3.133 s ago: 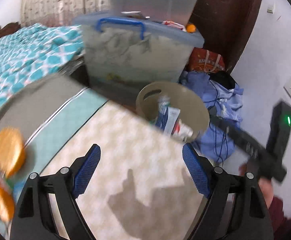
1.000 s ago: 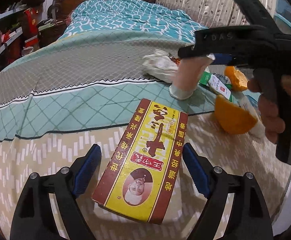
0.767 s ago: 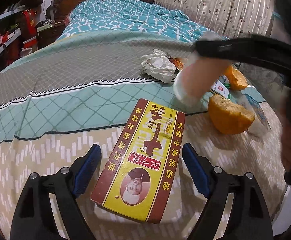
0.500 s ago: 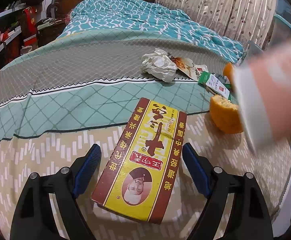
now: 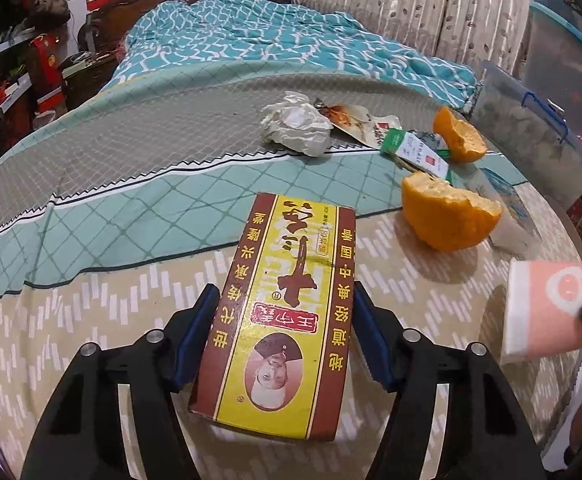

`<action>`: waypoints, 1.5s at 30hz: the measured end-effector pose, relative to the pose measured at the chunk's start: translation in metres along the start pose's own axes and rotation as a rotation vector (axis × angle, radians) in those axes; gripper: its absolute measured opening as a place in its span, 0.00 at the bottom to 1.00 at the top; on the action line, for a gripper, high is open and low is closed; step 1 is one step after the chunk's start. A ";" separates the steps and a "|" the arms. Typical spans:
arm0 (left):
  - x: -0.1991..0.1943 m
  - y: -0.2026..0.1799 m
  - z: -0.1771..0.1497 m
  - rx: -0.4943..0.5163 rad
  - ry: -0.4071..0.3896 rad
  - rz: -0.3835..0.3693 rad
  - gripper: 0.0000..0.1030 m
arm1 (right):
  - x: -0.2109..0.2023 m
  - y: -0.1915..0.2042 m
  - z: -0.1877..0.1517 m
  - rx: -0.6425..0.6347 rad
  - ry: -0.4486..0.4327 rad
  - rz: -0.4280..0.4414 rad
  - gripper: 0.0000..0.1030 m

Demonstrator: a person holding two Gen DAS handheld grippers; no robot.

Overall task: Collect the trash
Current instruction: 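Grasp the yellow box with the left tool while the right tool grasps the pink cup, then drop the yellow box and pink cup into the wastebasket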

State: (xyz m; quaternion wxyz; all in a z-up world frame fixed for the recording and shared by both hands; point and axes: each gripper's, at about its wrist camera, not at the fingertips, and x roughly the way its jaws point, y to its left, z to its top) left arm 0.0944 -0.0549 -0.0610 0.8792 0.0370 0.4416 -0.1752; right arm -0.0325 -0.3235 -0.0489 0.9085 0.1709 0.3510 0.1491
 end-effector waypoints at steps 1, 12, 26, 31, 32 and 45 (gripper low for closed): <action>-0.001 0.000 -0.001 0.000 0.001 -0.011 0.60 | -0.002 -0.005 -0.002 0.000 0.002 -0.002 0.63; -0.025 -0.045 -0.033 0.063 0.041 -0.160 0.59 | -0.021 -0.028 -0.046 -0.017 0.083 -0.042 0.74; -0.030 -0.093 -0.040 0.107 0.112 -0.258 0.58 | -0.003 -0.018 -0.048 -0.137 0.141 -0.037 0.64; -0.025 -0.116 -0.029 0.139 0.132 -0.316 0.57 | -0.031 -0.041 -0.052 -0.065 0.050 -0.066 0.60; -0.024 -0.122 -0.027 0.153 0.135 -0.327 0.57 | -0.037 -0.049 -0.051 -0.041 0.032 -0.077 0.60; 0.033 -0.326 0.049 0.463 0.187 -0.524 0.57 | -0.157 -0.223 -0.042 0.414 -0.268 -0.396 0.61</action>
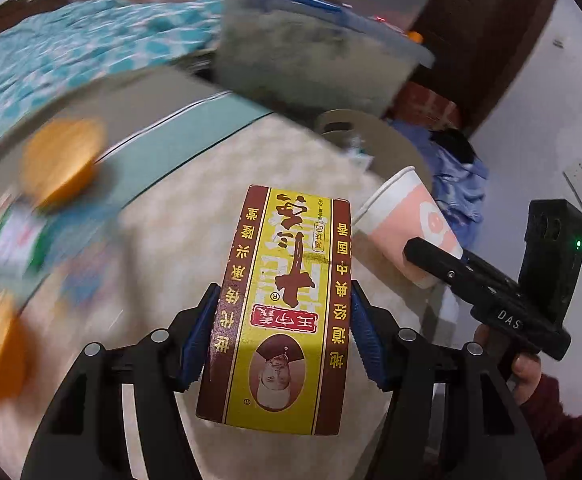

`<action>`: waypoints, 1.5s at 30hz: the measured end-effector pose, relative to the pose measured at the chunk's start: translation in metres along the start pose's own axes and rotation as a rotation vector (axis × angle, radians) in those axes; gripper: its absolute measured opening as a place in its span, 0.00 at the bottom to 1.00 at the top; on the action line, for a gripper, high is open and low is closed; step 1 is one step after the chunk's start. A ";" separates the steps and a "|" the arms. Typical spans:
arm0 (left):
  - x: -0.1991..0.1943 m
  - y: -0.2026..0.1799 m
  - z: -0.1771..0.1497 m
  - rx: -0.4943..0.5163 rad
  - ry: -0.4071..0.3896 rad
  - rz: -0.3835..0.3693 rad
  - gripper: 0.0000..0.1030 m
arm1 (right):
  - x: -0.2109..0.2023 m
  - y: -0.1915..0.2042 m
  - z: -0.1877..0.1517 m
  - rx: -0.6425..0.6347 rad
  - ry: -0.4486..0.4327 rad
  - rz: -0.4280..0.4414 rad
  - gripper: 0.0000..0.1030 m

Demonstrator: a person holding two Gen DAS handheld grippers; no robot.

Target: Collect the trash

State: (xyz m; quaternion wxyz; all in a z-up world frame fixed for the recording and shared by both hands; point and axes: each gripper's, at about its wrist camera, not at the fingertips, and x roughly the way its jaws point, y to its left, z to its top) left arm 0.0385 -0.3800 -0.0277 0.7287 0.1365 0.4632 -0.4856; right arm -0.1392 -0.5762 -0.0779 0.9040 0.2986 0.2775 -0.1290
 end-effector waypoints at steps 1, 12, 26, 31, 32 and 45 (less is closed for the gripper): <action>0.012 -0.010 0.017 0.019 0.005 -0.019 0.57 | -0.002 -0.014 0.011 0.023 -0.020 -0.032 0.61; 0.106 -0.084 0.148 0.088 -0.002 0.019 0.81 | 0.016 -0.085 0.075 0.087 -0.104 -0.243 0.80; -0.008 -0.011 0.007 0.047 0.005 0.039 0.81 | -0.012 -0.023 0.038 0.027 -0.146 -0.036 0.59; -0.077 0.055 -0.055 -0.113 -0.051 0.122 0.80 | 0.026 0.032 0.029 -0.029 0.006 0.101 0.40; -0.089 0.068 -0.064 -0.153 -0.069 0.140 0.79 | 0.032 0.040 0.026 -0.040 0.023 0.116 0.40; -0.137 0.222 -0.122 -0.628 -0.177 0.121 0.75 | 0.116 0.228 0.001 -0.363 0.246 0.297 0.44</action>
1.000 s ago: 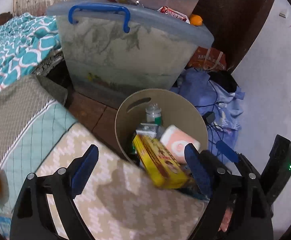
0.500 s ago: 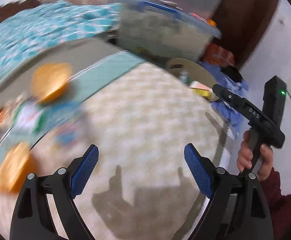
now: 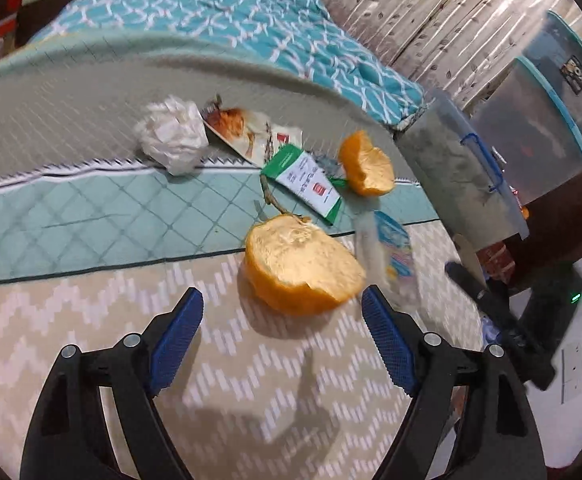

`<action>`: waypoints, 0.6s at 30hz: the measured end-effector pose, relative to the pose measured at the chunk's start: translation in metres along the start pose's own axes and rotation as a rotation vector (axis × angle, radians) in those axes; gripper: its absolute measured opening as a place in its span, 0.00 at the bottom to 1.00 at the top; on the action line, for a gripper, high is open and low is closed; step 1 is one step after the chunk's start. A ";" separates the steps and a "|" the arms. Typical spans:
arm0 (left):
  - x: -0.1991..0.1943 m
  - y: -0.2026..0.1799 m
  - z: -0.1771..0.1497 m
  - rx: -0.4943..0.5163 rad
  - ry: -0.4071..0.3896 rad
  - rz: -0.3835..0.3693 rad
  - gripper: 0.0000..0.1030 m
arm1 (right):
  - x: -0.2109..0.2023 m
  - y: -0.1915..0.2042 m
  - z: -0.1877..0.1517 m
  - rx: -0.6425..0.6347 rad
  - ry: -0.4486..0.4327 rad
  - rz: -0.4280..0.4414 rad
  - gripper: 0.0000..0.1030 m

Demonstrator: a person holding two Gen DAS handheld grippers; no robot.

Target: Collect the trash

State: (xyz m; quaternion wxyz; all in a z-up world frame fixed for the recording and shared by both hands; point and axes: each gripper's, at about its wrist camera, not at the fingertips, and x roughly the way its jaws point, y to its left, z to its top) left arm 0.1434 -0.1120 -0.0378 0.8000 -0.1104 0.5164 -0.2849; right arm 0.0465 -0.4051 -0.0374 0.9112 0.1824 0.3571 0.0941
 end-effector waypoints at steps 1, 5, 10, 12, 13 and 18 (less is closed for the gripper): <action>0.009 0.003 0.003 -0.006 0.015 -0.002 0.74 | 0.013 0.011 0.011 -0.031 0.029 0.012 0.45; 0.034 0.009 0.004 -0.039 0.062 -0.047 0.31 | 0.062 0.036 0.039 -0.123 0.156 0.048 0.49; 0.027 0.030 -0.011 -0.042 0.062 -0.048 0.10 | 0.135 0.055 0.058 -0.227 0.305 -0.070 0.49; 0.012 0.042 -0.021 -0.056 0.043 -0.037 0.10 | 0.150 0.057 0.060 -0.244 0.341 -0.096 0.58; 0.004 0.047 -0.027 -0.061 0.036 -0.034 0.10 | 0.159 0.059 0.061 -0.256 0.360 -0.110 0.65; -0.028 0.063 -0.057 -0.076 0.014 -0.018 0.10 | 0.185 0.063 0.058 -0.303 0.439 -0.154 0.72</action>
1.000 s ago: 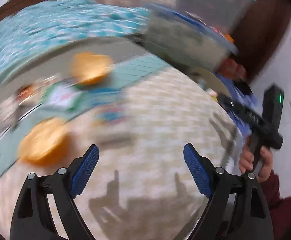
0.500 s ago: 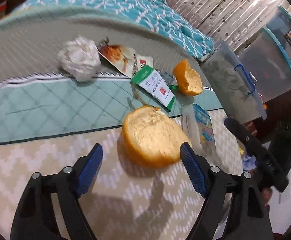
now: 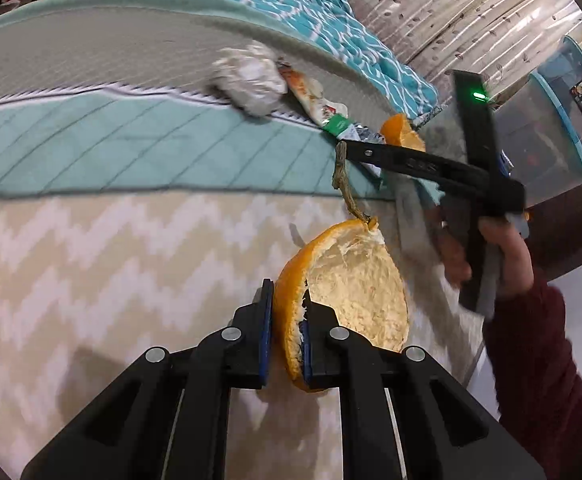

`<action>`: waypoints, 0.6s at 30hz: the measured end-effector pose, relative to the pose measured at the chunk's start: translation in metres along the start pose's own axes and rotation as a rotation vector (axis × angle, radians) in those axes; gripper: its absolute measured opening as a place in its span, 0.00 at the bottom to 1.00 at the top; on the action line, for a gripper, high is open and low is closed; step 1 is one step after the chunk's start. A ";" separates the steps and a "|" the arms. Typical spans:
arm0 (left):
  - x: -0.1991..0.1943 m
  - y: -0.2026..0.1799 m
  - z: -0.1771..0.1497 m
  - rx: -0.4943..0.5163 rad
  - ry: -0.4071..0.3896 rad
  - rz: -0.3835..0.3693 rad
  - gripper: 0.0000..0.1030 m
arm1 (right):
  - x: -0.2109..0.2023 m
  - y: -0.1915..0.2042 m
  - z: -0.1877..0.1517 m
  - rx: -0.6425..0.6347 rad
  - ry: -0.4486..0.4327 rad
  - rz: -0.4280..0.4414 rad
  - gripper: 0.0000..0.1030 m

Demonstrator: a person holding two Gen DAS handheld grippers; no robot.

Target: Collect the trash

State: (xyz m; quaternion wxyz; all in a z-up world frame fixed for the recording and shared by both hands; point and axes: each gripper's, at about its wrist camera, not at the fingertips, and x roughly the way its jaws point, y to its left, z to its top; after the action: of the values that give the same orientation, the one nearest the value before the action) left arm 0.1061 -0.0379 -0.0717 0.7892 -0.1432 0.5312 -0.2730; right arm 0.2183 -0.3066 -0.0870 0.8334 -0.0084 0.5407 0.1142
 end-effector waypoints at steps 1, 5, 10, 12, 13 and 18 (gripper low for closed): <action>-0.005 0.001 -0.006 0.001 -0.006 0.010 0.10 | 0.001 0.001 0.000 -0.007 0.007 -0.012 0.73; -0.020 0.007 -0.020 -0.005 -0.027 0.039 0.10 | -0.008 0.009 -0.008 -0.032 -0.025 -0.002 0.30; -0.028 0.009 -0.022 -0.005 -0.059 0.083 0.10 | -0.023 0.044 -0.039 -0.091 -0.044 0.066 0.18; -0.033 0.010 -0.026 0.006 -0.075 0.113 0.10 | -0.030 0.066 -0.057 -0.122 -0.040 0.114 0.18; -0.036 0.010 -0.027 0.011 -0.080 0.126 0.10 | -0.035 0.078 -0.071 -0.138 -0.037 0.154 0.18; -0.047 0.015 -0.032 0.013 -0.100 0.161 0.10 | -0.057 0.119 -0.126 -0.197 -0.059 0.217 0.18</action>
State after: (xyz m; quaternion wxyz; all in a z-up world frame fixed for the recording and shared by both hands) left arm 0.0678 0.0036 -0.0565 0.8350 -0.1084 0.4992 -0.2046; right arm 0.0592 -0.2182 -0.0748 0.8269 -0.0283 0.4996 0.2567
